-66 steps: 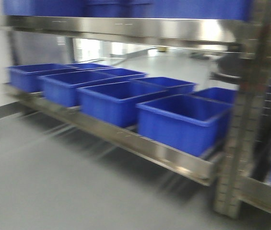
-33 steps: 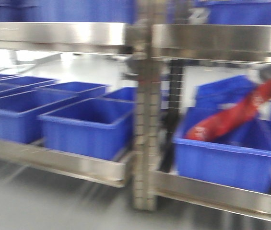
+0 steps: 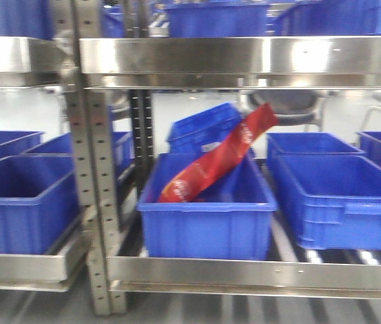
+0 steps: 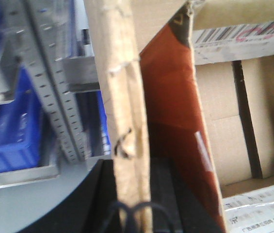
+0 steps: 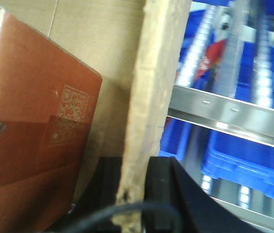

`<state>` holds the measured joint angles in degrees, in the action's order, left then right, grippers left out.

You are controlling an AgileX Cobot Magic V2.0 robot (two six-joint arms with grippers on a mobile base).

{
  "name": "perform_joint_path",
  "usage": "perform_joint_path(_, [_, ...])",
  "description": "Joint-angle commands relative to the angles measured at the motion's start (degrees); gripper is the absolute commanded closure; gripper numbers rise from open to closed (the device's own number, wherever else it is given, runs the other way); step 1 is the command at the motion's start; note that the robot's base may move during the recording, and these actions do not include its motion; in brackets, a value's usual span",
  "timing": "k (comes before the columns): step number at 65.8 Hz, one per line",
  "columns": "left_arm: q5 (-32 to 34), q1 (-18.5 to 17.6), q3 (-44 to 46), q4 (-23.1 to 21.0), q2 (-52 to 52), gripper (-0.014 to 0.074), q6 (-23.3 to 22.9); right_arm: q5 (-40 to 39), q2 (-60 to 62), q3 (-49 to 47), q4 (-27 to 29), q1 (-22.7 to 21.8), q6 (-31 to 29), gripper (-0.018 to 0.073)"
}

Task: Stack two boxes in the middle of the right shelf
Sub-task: 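Turn and approach the shelf's middle level holding the boxes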

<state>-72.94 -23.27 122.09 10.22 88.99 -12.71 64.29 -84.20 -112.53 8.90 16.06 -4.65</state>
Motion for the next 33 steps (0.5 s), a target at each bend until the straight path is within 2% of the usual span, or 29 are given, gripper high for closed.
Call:
perform_joint_path(1, [3.0, 0.3, 0.8, -0.3, -0.7, 0.0708, 0.1, -3.5, 0.9, -0.8, 0.5, -0.1, -0.8, 0.0721])
perform_joint_path(33, [3.0, 0.3, 0.8, -0.3, -0.7, 0.0708, 0.1, -3.5, 0.9, -0.8, 0.5, -0.1, -0.8, 0.0721])
